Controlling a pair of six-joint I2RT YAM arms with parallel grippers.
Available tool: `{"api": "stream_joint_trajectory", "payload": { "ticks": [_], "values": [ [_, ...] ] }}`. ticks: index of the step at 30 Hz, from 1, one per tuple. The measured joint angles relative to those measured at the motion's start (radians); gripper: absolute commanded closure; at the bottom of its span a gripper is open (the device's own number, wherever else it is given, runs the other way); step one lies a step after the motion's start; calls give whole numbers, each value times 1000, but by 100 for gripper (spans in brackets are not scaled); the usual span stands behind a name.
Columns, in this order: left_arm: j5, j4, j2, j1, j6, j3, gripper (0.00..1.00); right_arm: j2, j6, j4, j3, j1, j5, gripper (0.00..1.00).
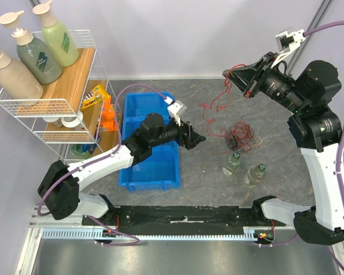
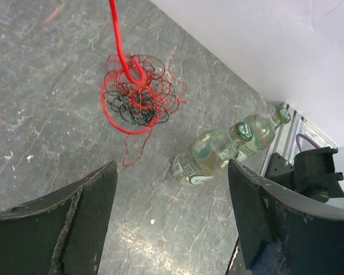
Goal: Untangle the cables
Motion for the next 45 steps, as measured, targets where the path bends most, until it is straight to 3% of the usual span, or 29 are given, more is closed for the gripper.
{"api": "stream_joint_trajectory", "payload": {
  "ticks": [6, 8, 11, 12, 13, 14, 15, 20, 27, 34, 38, 45],
  "values": [
    [12, 6, 42, 0, -9, 64, 8, 0, 0, 0, 0, 0, -10, 100],
    [35, 35, 84, 1, -26, 93, 12, 0, 0, 0, 0, 0, -10, 100],
    [65, 79, 142, 1, -60, 114, 42, -3, 0, 0, 0, 0, -12, 100],
    [69, 84, 164, 0, -71, 126, 59, -5, 0, 0, 0, 0, -13, 100],
    [72, 84, 181, 0, -81, 137, 70, -8, 0, 0, 0, 0, -13, 100],
    [71, 77, 204, 0, -85, 157, 93, -12, -2, -1, 0, 0, -9, 100],
    [62, 68, 220, 0, -91, 172, 98, -16, -6, -4, 0, 0, 1, 100],
    [-11, 21, 209, 16, -106, 148, 98, -32, -96, -101, 39, 1, 185, 100],
    [-50, -101, -80, 120, -116, -57, 98, -111, -223, -177, -82, 0, 483, 100],
    [-79, -287, -334, 212, -89, 34, 98, -64, -216, -117, -290, 31, 415, 100],
    [-116, -370, -343, 249, -54, 130, 98, 3, -161, -42, -364, 109, 328, 100],
    [-185, -443, -290, 329, -48, 143, 98, 58, -68, 111, -390, 275, 243, 100]
  ]
}}
